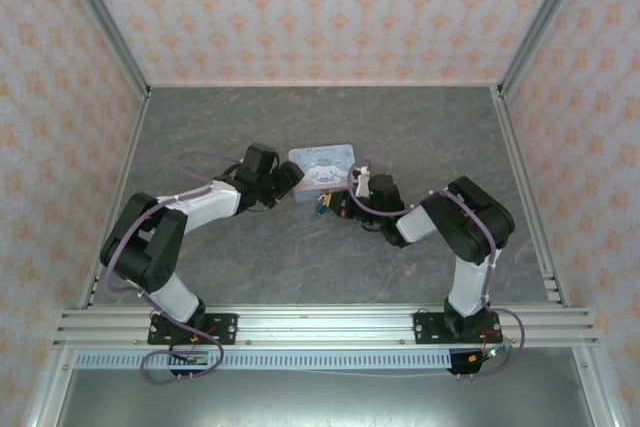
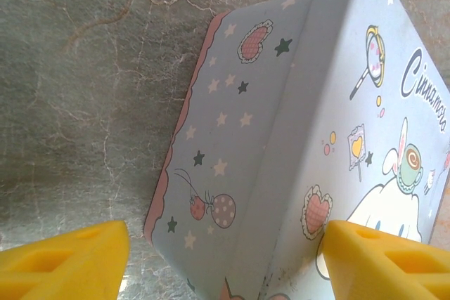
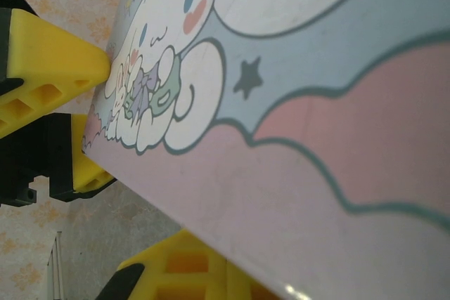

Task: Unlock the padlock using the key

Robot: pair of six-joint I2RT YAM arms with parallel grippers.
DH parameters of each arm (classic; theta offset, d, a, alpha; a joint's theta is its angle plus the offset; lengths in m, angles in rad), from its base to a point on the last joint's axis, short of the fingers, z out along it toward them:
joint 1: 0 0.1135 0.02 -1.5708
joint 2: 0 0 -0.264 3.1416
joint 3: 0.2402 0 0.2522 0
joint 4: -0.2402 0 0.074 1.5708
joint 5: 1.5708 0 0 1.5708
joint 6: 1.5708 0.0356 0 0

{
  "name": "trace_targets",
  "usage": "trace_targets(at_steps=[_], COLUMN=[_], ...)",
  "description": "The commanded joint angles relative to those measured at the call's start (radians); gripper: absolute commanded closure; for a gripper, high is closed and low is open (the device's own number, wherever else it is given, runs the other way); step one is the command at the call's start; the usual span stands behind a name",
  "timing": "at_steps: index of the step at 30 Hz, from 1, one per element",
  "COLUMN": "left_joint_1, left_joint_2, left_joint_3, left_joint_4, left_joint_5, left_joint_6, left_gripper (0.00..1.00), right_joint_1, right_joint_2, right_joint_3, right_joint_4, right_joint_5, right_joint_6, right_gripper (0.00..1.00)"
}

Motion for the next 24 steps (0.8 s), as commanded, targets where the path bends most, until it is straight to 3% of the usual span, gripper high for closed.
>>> trace_targets(at_steps=[1,24], left_joint_1=[-0.018,-0.017], left_joint_2=[0.003,-0.044], left_joint_3=[-0.042,-0.086], left_joint_4=[-0.121,-0.123], left_joint_5=[-0.017,-0.022], left_joint_6=[0.018,0.023], left_gripper=[0.27,0.27], right_joint_1=[0.006,-0.055], right_joint_2=[-0.064,-0.281], right_joint_3=[-0.011,-0.092], right_joint_4=[0.018,-0.130], right_joint_5=[0.008,0.194], right_joint_6=[-0.015,-0.040], right_gripper=[0.97,1.00])
